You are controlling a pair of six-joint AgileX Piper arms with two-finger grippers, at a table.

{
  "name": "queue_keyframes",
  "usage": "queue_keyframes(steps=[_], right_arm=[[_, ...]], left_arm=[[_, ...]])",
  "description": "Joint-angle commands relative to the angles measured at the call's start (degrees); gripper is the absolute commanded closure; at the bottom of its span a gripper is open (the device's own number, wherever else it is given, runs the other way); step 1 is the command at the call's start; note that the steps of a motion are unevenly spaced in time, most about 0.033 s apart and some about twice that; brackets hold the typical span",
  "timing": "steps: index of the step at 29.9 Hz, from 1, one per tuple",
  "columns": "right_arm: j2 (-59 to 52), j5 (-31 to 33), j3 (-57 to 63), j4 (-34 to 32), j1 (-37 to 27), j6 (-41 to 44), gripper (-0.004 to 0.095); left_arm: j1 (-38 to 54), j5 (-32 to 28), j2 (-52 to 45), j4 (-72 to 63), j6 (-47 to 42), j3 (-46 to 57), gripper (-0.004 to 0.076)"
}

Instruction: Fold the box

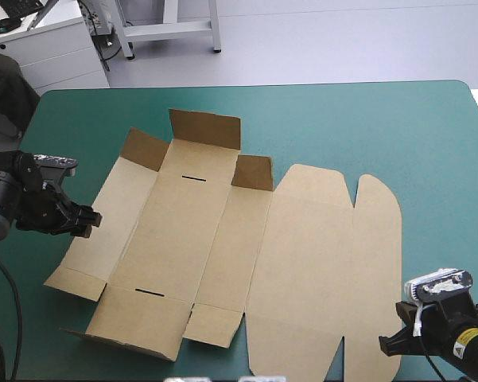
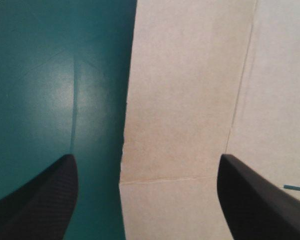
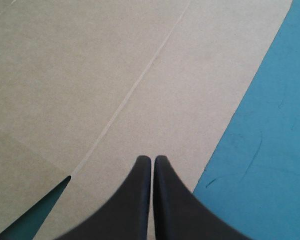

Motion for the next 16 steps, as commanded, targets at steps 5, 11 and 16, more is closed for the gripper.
queue_keyframes(steps=[5,11,16], right_arm=[[-4.1,-2.3,-1.2,0.1,-0.3,-0.7,0.0909],[-4.5,-2.3,-1.2,0.1,-0.3,-0.9,0.0909],[-4.5,-2.1,-1.2,0.1,-0.3,-0.9,0.0909]], left_arm=[[7.1,0.0,3.0,-6.3,3.6,-1.8,0.018],[12.6,2.7,6.7,-20.8,14.0,-1.6,0.018],[12.7,2.5,9.2,-18.5,15.9,0.4,0.018]])
